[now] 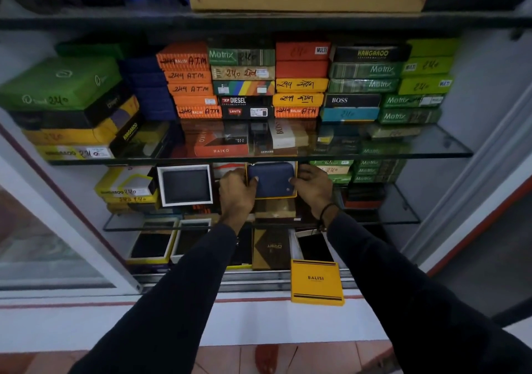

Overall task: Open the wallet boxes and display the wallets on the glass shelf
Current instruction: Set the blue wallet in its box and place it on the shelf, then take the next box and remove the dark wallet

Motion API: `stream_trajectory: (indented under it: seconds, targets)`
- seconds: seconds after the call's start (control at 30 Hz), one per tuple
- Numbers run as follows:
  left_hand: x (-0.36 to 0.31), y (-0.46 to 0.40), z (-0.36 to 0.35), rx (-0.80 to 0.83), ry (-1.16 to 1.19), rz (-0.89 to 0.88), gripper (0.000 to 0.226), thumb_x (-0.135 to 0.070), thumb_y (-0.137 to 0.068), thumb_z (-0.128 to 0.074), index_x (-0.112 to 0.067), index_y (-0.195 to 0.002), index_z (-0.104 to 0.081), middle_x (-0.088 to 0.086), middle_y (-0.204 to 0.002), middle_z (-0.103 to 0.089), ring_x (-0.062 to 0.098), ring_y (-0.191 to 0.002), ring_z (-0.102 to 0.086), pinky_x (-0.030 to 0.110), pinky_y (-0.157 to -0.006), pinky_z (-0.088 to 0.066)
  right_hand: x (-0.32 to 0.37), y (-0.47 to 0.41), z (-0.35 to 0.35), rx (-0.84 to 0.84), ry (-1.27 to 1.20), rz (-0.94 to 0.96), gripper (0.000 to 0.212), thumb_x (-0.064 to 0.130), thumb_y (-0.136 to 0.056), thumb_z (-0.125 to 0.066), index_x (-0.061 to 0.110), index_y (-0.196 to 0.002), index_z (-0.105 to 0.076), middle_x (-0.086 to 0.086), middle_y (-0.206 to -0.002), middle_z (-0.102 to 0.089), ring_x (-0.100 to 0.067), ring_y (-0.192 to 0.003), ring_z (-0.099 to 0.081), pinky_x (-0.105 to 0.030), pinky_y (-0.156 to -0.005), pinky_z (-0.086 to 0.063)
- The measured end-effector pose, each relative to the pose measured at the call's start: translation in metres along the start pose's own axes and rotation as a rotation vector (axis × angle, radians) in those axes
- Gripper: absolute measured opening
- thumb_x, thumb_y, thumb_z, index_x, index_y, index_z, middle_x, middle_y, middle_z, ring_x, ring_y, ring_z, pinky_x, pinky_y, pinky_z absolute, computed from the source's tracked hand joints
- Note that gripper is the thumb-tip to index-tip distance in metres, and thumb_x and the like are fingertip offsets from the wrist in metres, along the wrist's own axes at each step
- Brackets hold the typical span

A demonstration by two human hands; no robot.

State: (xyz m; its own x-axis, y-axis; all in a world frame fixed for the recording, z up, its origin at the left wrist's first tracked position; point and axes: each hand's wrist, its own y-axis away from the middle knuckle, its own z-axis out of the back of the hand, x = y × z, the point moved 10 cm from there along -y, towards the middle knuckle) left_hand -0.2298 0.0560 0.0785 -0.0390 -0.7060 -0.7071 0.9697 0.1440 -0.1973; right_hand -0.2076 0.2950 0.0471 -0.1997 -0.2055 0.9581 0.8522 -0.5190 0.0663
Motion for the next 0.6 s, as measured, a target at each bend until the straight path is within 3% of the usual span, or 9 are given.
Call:
stream_trajectory:
  seconds: [0.1, 0.17, 0.23, 0.3, 0.37, 0.43, 0.5, 0.6]
  targets:
    - [0.002, 0.026, 0.012, -0.164, 0.079, -0.048, 0.034, -0.028, -0.096, -0.064, -0.008, -0.123, -0.063, 0.012, -0.131, -0.059, 0.027, -0.111, -0.063, 0.038, -0.091, -0.055, -0.008, 0.012, 0.035, -0.13, 0.098, 0.055, 0.023, 0.026, -0.077, -0.074, 0.021, -0.099, -0.075, 0.003, -0.09, -0.075, -0.016, -0.091, -0.069, -0.022, -0.08, -0.053]
    - [-0.007, 0.065, 0.012, -0.277, 0.135, -0.235, 0.024, -0.021, -0.096, -0.059, -0.009, -0.116, -0.063, 0.01, -0.127, -0.056, 0.023, -0.103, -0.062, 0.031, -0.081, -0.053, -0.015, 0.035, 0.066, -0.251, 0.117, 0.199, 0.008, 0.025, -0.078, -0.067, 0.027, -0.083, -0.072, 0.011, -0.071, -0.068, -0.006, -0.076, -0.066, -0.003, -0.068, -0.042]
    - [-0.024, 0.112, -0.012, -0.194, 0.101, -0.518, 0.015, -0.015, -0.095, -0.057, -0.011, -0.108, -0.064, 0.008, -0.114, -0.059, 0.018, -0.093, -0.061, 0.028, -0.073, -0.051, -0.029, 0.068, 0.09, -0.363, 0.15, 0.337, 0.007, 0.027, -0.077, -0.064, 0.033, -0.073, -0.064, 0.016, -0.057, -0.058, 0.005, -0.064, -0.057, 0.005, -0.06, -0.034]
    - [-0.04, 0.163, -0.061, 0.029, 0.009, -0.781, 0.014, -0.016, -0.092, -0.058, -0.014, -0.104, -0.066, 0.006, -0.106, -0.06, 0.017, -0.088, -0.059, 0.033, -0.07, -0.052, -0.069, 0.093, 0.108, -0.39, 0.255, 0.322, 0.01, 0.027, -0.079, -0.066, 0.029, -0.071, -0.062, 0.011, -0.056, -0.061, 0.004, -0.06, -0.055, -0.002, -0.059, -0.035]
    - [-0.044, 0.2, -0.115, 0.303, -0.117, -0.878, 0.028, -0.029, -0.084, -0.064, -0.017, -0.109, -0.064, 0.003, -0.11, -0.059, 0.02, -0.093, -0.058, 0.039, -0.073, -0.054, -0.121, 0.106, 0.12, -0.326, 0.347, 0.17, 0.011, 0.025, -0.084, -0.065, 0.017, -0.078, -0.069, -0.002, -0.069, -0.073, -0.011, -0.064, -0.066, -0.02, -0.062, -0.044]
    - [-0.04, 0.221, -0.167, 0.55, -0.307, -0.834, 0.066, -0.047, -0.071, -0.071, -0.021, -0.128, -0.053, 0.004, -0.13, -0.053, 0.026, -0.108, -0.055, 0.042, -0.089, -0.049, -0.179, 0.117, 0.127, -0.193, 0.36, -0.092, 0.022, 0.025, -0.089, -0.063, 0.007, -0.096, -0.073, -0.014, -0.092, -0.077, -0.03, -0.085, -0.071, -0.027, -0.071, -0.046]
    - [-0.029, 0.224, -0.198, 0.654, -0.498, -0.76, 0.101, -0.057, -0.059, -0.078, -0.023, -0.145, -0.037, 0.006, -0.151, -0.042, 0.031, -0.124, -0.047, 0.046, -0.101, -0.038, -0.22, 0.133, 0.122, -0.031, 0.243, -0.35, 0.026, 0.033, -0.09, -0.06, 0.01, -0.098, -0.071, -0.016, -0.103, -0.073, -0.031, -0.094, -0.067, -0.03, -0.074, -0.042]
    - [-0.013, 0.223, -0.224, 0.743, -0.656, -0.667, 0.118, -0.059, -0.057, -0.084, -0.021, -0.153, -0.027, 0.008, -0.158, -0.037, 0.033, -0.133, -0.039, 0.048, -0.108, -0.032, -0.243, 0.151, 0.104, 0.162, 0.001, -0.607, 0.021, 0.031, -0.097, -0.048, 0.018, -0.097, -0.065, -0.011, -0.102, -0.069, -0.025, -0.085, -0.059, -0.028, -0.065, -0.034]
